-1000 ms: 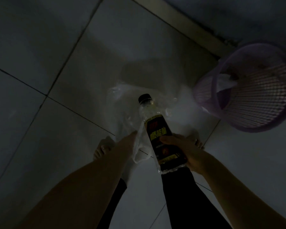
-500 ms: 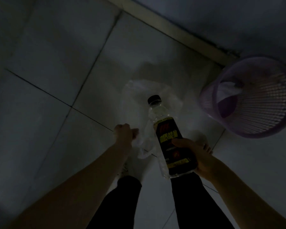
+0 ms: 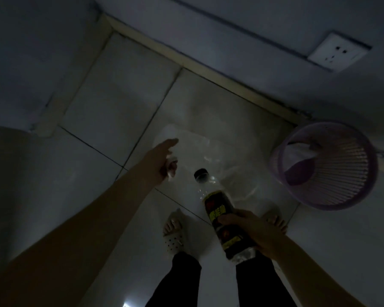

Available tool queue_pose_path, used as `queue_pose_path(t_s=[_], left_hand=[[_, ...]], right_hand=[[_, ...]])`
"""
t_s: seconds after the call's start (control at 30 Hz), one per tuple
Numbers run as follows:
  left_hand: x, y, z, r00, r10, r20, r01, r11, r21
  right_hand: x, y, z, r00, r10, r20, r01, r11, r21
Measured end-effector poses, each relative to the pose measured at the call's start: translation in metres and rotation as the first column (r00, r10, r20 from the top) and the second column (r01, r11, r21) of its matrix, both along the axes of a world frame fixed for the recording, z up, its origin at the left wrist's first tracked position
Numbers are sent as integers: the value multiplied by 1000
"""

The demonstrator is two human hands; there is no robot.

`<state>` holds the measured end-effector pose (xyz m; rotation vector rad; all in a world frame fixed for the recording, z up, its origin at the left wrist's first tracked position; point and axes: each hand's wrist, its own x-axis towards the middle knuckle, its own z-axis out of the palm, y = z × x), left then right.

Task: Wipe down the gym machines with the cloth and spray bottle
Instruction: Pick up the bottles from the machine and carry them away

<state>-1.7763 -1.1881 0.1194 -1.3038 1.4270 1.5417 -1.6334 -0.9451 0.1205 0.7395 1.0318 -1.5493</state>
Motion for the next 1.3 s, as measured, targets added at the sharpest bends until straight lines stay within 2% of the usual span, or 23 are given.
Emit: queue_pose_path(t_s=[0.07,0.1,0.17,0.23,0.33,0.4,0.43,0.53,0.63,0.67,0.73,0.77,0.8,0.87,0.97,1.03,1.1,1.2,1.23,1.3], left_hand=[[-5,-1,8,943,-334,9,333,937,-109],[-6,-2,7,876,-482,9,472,855,-212],[-2,-2,3,716,-697,29,639,639,-428],[4,-1,0,608,-793,40,672,487,-558],[7,-1,-2,563,-826,-8,626,433,-649],[8,0,0,475,-879,-34,622,363,-694],[8,1,1,454,-890,-42,618,348,-705],[7,7,11,461,-883,-90,647,404,-647],[7,8,20,405,-905,-128,740,407,-535],[7,6,24,429,-889,-159,743,447,-498],[7,1,28,514,-827,-227,691,557,-461],[7,-3,28,551,-799,-240,674,596,-436],[8,-4,30,587,-773,-241,668,631,-394],[11,-2,29,647,-731,-216,654,678,-334],[12,8,30,647,-736,-199,649,669,-363],[12,17,34,693,-684,-229,637,729,-251],[11,27,39,752,-620,-226,606,784,-133],[11,32,41,748,-636,-190,599,770,-218],[10,31,41,754,-629,-189,586,774,-238],[4,33,41,816,-545,-193,517,837,-179]], right_hand=[[-1,4,-3,995,99,-9,-96,981,170],[-1,5,-8,988,154,-12,-147,959,242],[-3,4,-11,966,255,-38,-229,916,330],[-8,0,-11,945,317,-79,-269,894,359],[-25,-15,4,879,433,-200,-342,864,370],[-35,-21,9,816,495,-298,-380,848,369],[-38,-24,9,815,481,-323,-371,862,346],[-47,-34,-4,887,372,-274,-301,915,268],[-56,-37,-12,955,252,-153,-224,958,182],[-61,-37,-13,973,204,-106,-184,968,173],[-71,-36,-15,999,4,-38,0,993,119],[-76,-38,-17,991,-135,14,134,991,7],[-80,-42,-19,953,-289,91,298,950,-97],[-89,-49,-28,847,-497,187,526,835,-164],[-94,-48,-33,860,-490,143,509,842,-179],[-94,-46,-33,821,-506,265,562,799,-217],[-95,-48,-40,751,-576,324,654,718,-238],[-104,-52,-46,691,-647,322,722,628,-290],[-104,-50,-50,690,-650,319,724,628,-286],[-107,-45,-56,765,-605,222,642,743,-189]])
